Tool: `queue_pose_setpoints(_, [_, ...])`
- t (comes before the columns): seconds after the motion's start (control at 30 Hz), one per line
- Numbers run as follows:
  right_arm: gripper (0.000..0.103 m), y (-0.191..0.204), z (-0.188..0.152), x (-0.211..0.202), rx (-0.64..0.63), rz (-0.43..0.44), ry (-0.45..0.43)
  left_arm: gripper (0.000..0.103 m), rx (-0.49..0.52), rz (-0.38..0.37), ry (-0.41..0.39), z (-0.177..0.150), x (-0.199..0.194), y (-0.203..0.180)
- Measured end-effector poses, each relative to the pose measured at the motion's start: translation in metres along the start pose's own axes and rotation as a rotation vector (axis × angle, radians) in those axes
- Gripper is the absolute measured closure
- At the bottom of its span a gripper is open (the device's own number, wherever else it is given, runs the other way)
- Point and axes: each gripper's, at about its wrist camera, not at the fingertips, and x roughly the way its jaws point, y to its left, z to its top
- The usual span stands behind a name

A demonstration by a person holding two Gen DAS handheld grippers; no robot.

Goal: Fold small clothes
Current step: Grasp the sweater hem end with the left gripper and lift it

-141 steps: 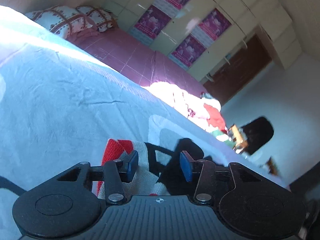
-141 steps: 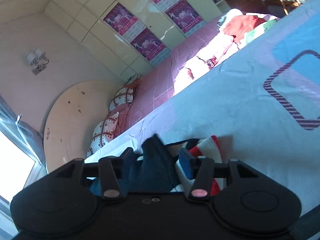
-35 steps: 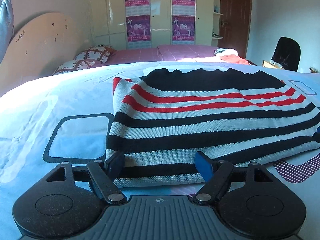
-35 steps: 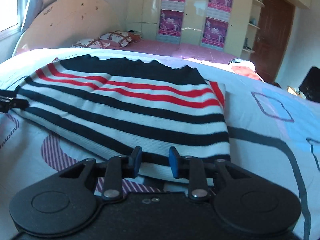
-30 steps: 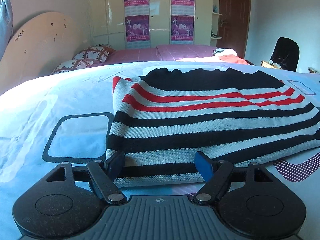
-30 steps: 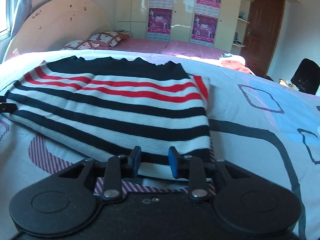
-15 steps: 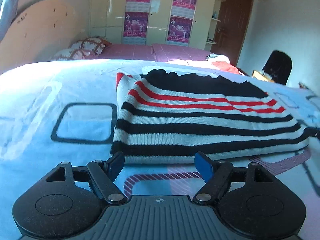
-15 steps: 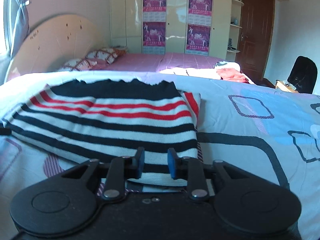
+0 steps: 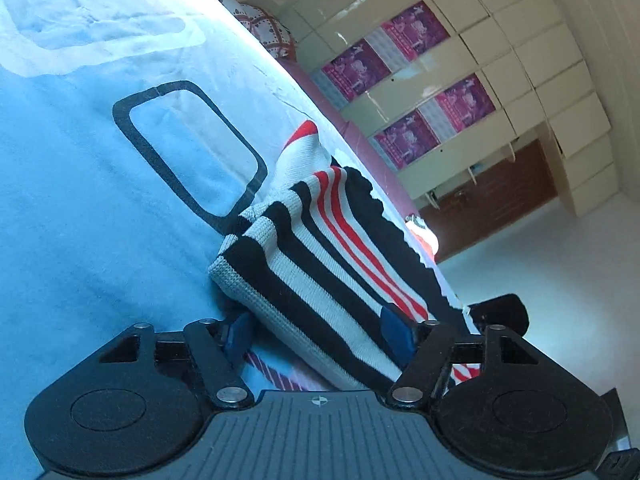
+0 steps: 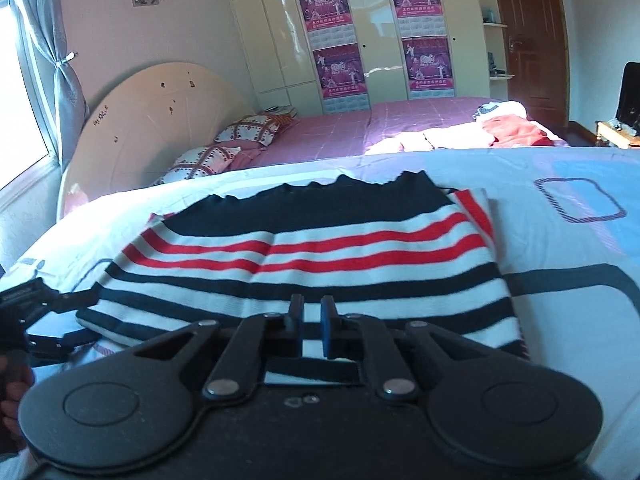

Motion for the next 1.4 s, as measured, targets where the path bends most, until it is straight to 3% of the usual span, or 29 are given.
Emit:
queue_pose_setpoints(0.07, [0.094, 0.003, 0.004, 0.007, 0.002, 0.016, 0.000, 0.044, -0.036, -0.014, -0.021, 0.004, 0.008, 0.004])
queue_pose_setpoints(0.23, [0.094, 0.001, 0.015, 0.031, 0.041, 0.054, 0.009, 0.045, -0.023, -0.042, -0.049, 0.009, 0.031, -0.002])
queue_pose_setpoints(0.3, [0.095, 0.001, 0.019, 0.041, 0.049, 0.068, 0.014, 0.052, -0.044, -0.049, -0.060, 0.012, 0.040, 0.000])
queue_pose_setpoints(0.37, [0.096, 0.003, 0.022, 0.052, 0.052, 0.086, 0.024, 0.078, -0.065, -0.031, -0.061, 0.015, 0.052, 0.005])
queue_pose_setpoints(0.4, [0.097, 0.005, 0.023, 0.057, 0.048, 0.092, 0.028, 0.081, -0.079, -0.035, -0.060, 0.016, 0.057, 0.008])
queue_pose_setpoints(0.6, [0.098, 0.013, 0.025, 0.086, 0.045, 0.118, 0.060, 0.082, -0.097, -0.074, -0.056, 0.019, 0.069, 0.009])
queue_pose_setpoints(0.73, [0.099, 0.020, 0.019, 0.104, 0.028, 0.122, 0.094, 0.082, -0.057, -0.071, -0.055, 0.021, 0.074, 0.005])
queue_pose_setpoints(0.77, [0.103, 0.021, 0.016, 0.111, 0.016, 0.101, 0.125, 0.085, -0.068, -0.069, -0.060, 0.023, 0.071, 0.008])
queue_pose_setpoints(0.97, [0.103, 0.018, 0.012, 0.111, 0.009, 0.108, 0.120, 0.088, -0.141, -0.131, -0.123, 0.017, 0.065, 0.014])
queue_pose_setpoints(1.17, [0.103, 0.014, 0.014, 0.113, 0.017, 0.120, 0.121, 0.088, -0.085, -0.053, -0.106, 0.016, 0.073, 0.009])
queue_pose_setpoints(1.4, [0.103, 0.015, 0.014, 0.112, 0.012, 0.118, 0.119, 0.088, -0.061, -0.036, -0.095, 0.023, 0.075, 0.004])
